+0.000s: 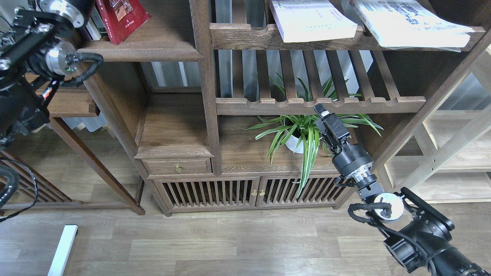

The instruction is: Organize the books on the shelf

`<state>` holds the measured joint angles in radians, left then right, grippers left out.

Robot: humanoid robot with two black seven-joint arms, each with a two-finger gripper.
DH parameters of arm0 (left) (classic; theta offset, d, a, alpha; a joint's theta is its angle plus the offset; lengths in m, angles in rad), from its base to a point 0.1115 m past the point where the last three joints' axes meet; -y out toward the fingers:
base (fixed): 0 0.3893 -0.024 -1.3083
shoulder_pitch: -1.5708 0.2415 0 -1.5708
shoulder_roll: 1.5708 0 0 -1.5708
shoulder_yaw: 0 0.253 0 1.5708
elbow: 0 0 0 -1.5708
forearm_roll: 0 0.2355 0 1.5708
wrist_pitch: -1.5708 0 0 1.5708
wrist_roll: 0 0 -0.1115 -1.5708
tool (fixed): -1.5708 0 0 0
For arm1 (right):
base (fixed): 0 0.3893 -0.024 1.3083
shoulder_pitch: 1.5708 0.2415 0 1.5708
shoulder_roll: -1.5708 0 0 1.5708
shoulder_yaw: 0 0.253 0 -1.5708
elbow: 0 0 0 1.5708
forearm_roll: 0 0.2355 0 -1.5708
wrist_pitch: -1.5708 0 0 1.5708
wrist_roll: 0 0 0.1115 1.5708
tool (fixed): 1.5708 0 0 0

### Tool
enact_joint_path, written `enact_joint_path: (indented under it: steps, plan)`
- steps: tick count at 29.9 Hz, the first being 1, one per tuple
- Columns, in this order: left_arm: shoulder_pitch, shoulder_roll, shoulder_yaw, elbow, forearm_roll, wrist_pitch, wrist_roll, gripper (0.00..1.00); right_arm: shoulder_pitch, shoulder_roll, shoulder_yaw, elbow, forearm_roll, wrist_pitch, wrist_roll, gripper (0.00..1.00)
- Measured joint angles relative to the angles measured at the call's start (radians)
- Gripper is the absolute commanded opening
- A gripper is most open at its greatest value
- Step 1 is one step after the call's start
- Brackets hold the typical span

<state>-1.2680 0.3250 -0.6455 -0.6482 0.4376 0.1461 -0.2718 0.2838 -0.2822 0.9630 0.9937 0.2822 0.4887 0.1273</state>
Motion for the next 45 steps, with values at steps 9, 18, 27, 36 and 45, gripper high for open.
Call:
enact_joint_path:
  steps: [9,18,27,36,45]
  plan:
    - [-0.034,-0.001,-0.011,-0.001,-0.001,-0.001,0.008,0.34,-0.001,-0.002,-0.003,0.000,-0.003,0.000,-0.001,0.88]
    - [-0.097,-0.008,-0.011,-0.018,-0.001,0.003,0.033,0.34,-0.011,-0.003,-0.015,0.000,-0.004,0.000,-0.002,0.88]
    - [-0.153,0.000,-0.082,-0.041,-0.001,0.003,0.074,0.36,-0.006,-0.002,-0.035,-0.002,-0.014,0.000,-0.002,0.88]
    - [-0.121,0.004,-0.101,-0.145,-0.110,-0.014,0.079,0.46,-0.004,-0.021,-0.035,-0.007,-0.017,0.000,-0.003,0.88]
    - [-0.095,0.007,-0.109,-0.241,-0.280,-0.083,0.120,0.47,-0.011,-0.021,-0.029,-0.030,-0.020,0.000,-0.001,0.89]
